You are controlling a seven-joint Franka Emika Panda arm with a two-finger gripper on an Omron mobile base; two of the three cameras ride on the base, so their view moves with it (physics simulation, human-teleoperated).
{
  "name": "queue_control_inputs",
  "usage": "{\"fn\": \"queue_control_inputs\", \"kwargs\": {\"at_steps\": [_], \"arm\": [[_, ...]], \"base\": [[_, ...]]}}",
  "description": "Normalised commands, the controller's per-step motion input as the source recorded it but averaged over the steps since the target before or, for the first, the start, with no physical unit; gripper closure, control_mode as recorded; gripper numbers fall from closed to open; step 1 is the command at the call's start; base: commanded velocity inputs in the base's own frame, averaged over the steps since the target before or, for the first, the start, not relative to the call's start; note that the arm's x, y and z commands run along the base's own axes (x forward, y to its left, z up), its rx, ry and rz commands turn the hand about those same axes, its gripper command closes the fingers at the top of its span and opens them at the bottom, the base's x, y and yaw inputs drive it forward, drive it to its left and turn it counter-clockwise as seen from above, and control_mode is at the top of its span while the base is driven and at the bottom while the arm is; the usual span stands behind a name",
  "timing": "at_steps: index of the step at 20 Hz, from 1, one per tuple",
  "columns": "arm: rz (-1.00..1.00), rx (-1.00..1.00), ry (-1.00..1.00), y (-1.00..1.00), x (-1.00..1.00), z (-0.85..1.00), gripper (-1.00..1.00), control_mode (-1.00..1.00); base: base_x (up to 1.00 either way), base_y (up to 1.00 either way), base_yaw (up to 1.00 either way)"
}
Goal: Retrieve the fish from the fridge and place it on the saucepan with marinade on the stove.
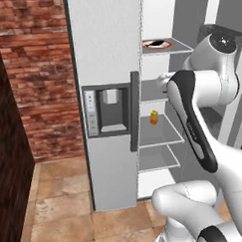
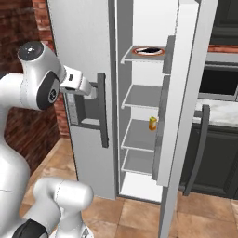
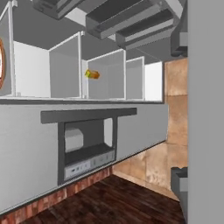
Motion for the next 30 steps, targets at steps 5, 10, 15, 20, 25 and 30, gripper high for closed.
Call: {"fn": "queue_control_inputs", "kwargs": {"at_steps": [5, 10, 15, 20, 25, 30], "arm": [[0.00, 0.00, 0.00, 0.00, 0.00, 0.00, -1.00, 1.00], [0.00, 0.00, 0.00, 0.00, 0.00, 0.00, -1.00, 1.00], [0.00, 0.00, 0.00, 0.00, 0.00, 0.00, -1.00, 1.00], [0.00, 0.00, 0.00, 0.00, 0.00, 0.00, -1.00, 1.00], [0.00, 0.00, 0.00, 0.00, 0.00, 0.00, -1.00, 1.00], [0.00, 0.00, 0.00, 0.00, 0.00, 0.00, -1.00, 1.00]], "base": [[0.26, -0.44, -0.02], [0.43, -0.36, -0.04], [0.47, -0.34, -0.02], [0.53, -0.24, -0.04], [0.64, -0.20, -0.05], [0.38, -0.39, -0.03]]}}
